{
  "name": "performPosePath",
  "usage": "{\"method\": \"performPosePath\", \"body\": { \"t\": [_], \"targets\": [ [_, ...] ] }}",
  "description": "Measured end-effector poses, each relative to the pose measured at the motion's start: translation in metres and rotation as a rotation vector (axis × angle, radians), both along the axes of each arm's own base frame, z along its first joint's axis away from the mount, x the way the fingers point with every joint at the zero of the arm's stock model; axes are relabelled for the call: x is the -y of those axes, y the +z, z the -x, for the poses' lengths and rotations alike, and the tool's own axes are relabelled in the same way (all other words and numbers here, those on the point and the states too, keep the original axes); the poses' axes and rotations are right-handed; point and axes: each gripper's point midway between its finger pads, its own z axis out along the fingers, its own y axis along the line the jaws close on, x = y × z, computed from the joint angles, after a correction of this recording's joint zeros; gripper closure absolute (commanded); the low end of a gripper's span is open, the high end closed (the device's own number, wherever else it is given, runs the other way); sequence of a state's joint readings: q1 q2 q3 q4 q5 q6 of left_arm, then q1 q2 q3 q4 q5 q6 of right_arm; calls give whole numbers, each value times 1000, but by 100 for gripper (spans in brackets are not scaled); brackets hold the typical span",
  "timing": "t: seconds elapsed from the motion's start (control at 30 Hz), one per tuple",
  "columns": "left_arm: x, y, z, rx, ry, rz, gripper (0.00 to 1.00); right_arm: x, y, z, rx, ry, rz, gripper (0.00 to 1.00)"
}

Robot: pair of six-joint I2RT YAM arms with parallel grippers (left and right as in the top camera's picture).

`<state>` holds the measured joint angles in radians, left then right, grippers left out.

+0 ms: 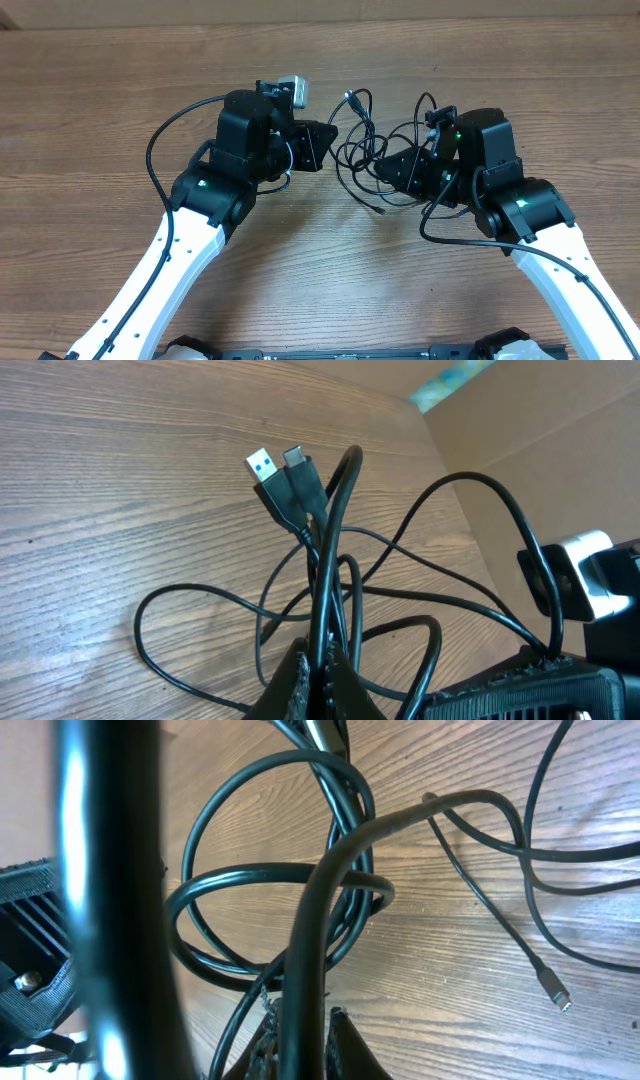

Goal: Untangle cables

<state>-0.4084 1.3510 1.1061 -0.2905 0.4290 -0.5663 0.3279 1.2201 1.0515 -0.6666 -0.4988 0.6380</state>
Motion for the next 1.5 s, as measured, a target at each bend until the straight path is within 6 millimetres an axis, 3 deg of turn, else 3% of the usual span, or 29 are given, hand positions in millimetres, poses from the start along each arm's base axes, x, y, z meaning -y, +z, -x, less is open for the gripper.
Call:
{"method": "performPosePath", "body": {
  "t": [0.1,0.17,0.2,0.33,0.47,0.9,1.07,1.3,1.5],
  "targets": [
    [0,0,0,10,-6,-8,96,1,0,-1,4,-2,6,95],
    [0,0,0,13,-9,-11,96,1,-1,-1,5,-4,8,86],
    [0,0,0,14,-9,-11,96,2,-1,-1,6,-5,11,76],
    [0,0,0,34,-22,-25,96,5,-4,-1,-3,-16,29,22],
    [0,1,0,72,-46,-53,96,10,-12,4,-29,-24,64,3],
    [-1,1,-2,221,-137,-173,96,24,-35,28,-146,-17,155,0],
    [-4,0,-5,241,-127,-202,96,20,-35,35,-170,7,136,0],
    [-5,0,-6,244,-119,-211,96,8,-26,37,-159,58,65,0],
    [-5,-4,-3,261,-153,-240,96,19,-30,27,-101,31,144,0]
  ]
}}
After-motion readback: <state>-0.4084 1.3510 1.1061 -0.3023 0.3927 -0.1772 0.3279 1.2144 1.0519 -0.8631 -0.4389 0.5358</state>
